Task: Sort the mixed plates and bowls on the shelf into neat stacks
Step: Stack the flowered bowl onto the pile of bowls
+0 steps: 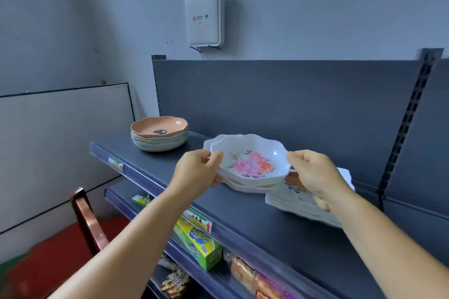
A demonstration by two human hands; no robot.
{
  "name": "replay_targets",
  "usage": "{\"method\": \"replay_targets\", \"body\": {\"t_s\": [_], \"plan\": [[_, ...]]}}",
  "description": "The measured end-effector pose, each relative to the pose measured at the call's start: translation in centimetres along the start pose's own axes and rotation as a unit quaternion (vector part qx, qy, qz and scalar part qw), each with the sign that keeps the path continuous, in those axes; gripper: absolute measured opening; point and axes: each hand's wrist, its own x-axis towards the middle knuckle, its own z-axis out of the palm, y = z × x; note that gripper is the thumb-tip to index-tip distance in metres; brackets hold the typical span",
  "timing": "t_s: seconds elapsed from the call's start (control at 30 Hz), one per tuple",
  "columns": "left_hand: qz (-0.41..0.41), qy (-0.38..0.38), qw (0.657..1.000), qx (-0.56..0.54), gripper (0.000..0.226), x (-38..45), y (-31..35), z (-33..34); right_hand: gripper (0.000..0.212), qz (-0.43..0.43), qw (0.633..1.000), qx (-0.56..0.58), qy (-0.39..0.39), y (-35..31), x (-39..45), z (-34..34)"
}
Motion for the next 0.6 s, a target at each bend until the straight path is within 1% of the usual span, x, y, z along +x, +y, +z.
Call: {"method": "replay_targets", "body": {"t_s": [0.17, 0.23, 0.37, 0.5, 0.6], "plan": [[-0.013, 0.043, 0.998, 0.046, 0.033, 3.0, -0.7, -0.5, 0.013, -0.023, 0.999, -0.001, -0.023, -0.3, 2.7, 1.8], [-0.007, 0.052, 0.997, 0.061, 0.034, 4.4, -0.9, -0.7, 0.019, -0.034, 0.999, 0.013, -0.008, -0.5, 3.8, 2.5], [0.003, 0.053, 0.996, 0.074, 0.037, 7.6, -1.5, -1.3, 0.020, -0.040, 0.999, 0.012, 0.026, -0.9, 5.9, 4.1], [0.004, 0.043, 0.996, 0.079, 0.037, 10.8, -2.1, -1.7, 0.023, -0.040, 0.997, -0.039, 0.061, -1.0, 7.5, 5.6], [0.002, 0.028, 0.996, 0.090, 0.040, 12.8, -2.9, -1.6, 0.018, -0.036, 0.992, -0.079, 0.089, -0.7, 8.4, 6.6]]}}
